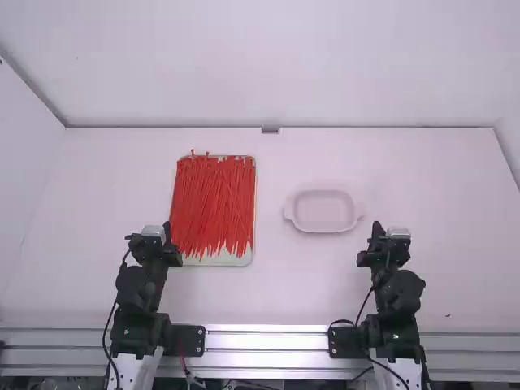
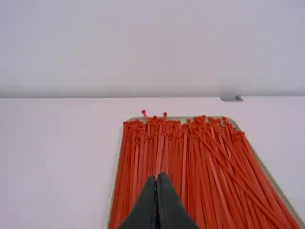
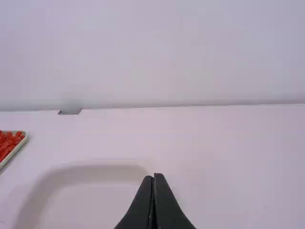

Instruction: Fasten the cable tie

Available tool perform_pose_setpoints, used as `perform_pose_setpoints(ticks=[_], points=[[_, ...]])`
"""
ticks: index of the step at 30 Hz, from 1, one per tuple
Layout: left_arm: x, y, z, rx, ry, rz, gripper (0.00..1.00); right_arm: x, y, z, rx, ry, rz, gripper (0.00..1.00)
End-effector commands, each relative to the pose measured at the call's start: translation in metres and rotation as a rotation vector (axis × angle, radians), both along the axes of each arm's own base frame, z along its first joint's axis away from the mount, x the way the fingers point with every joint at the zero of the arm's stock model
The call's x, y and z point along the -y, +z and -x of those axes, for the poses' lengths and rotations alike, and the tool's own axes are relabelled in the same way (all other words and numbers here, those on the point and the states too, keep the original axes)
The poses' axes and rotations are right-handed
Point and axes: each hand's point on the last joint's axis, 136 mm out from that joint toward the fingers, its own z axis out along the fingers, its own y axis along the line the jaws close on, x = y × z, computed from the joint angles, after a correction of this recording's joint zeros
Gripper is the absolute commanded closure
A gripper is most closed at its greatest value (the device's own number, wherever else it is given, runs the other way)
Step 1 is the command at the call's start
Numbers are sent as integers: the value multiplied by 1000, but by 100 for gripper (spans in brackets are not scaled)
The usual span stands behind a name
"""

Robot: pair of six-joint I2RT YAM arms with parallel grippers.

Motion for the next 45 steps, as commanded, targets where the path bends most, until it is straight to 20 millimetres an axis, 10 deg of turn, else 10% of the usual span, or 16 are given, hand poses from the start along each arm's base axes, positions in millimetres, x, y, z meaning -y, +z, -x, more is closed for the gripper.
perform_pose_setpoints(ticks=[1, 18, 45], points=[[0, 0, 0, 0, 0, 0, 100, 0, 0, 0, 0, -1, 1, 100], [8, 25, 0, -46, -39, 22, 89, -12, 22, -1, -55, 59, -18, 89], [61, 34, -35, -660, -292, 178, 40, -81, 23, -29, -645, 289, -45, 40]])
